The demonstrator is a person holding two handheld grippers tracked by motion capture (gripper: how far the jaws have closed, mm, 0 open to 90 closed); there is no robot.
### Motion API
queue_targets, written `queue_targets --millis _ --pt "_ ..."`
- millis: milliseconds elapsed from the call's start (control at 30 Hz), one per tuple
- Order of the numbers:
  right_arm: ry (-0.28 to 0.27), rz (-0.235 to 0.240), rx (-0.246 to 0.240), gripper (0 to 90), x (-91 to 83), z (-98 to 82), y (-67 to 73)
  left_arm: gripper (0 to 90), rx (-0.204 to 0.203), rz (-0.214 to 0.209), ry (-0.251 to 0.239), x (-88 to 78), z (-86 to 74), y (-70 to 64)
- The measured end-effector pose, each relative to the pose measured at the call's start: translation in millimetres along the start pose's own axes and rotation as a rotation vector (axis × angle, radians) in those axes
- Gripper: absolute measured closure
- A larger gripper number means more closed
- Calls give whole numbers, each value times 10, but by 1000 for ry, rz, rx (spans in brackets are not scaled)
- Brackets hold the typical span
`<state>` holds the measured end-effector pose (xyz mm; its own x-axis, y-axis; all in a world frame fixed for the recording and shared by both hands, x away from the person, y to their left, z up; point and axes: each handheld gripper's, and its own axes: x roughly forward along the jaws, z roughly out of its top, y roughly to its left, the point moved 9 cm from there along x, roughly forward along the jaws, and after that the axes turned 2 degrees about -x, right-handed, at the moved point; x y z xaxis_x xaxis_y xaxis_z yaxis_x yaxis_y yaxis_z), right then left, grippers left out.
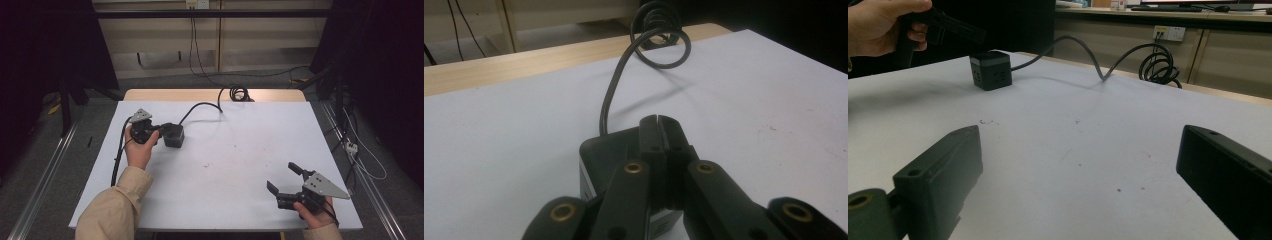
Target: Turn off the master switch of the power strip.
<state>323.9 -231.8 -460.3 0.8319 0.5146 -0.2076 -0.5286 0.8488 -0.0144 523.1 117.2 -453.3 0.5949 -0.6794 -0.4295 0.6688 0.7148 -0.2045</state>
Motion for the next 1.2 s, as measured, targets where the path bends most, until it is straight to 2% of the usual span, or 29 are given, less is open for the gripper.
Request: queue_targets --millis 33,300,567,700,733,833,967,1200 --pt "-1 -2 0 43 1 0 -2 900 12 4 9 -1 -9 14" --pt "-1 -2 -1 43 -2 -2 -6 900 -1 12 17 20 -33 27" --pt "-1 -3 -1 43 -5 -1 -7 900 18 17 43 24 -67 27" --pt "-2 -4 0 43 -6 0 -10 900 15 20 52 35 -86 23" --pt "-1 -4 -1 43 -6 0 -9 900 28 22 59 35 -93 27" --pt "-1 -3 -1 43 -6 0 -9 900 16 20 61 48 -101 11" --pt "-2 -3 -2 43 -7 1 -8 900 28 24 70 53 -110 20" --pt "-3 -3 -2 43 -8 2 -8 900 17 30 67 56 -112 22"
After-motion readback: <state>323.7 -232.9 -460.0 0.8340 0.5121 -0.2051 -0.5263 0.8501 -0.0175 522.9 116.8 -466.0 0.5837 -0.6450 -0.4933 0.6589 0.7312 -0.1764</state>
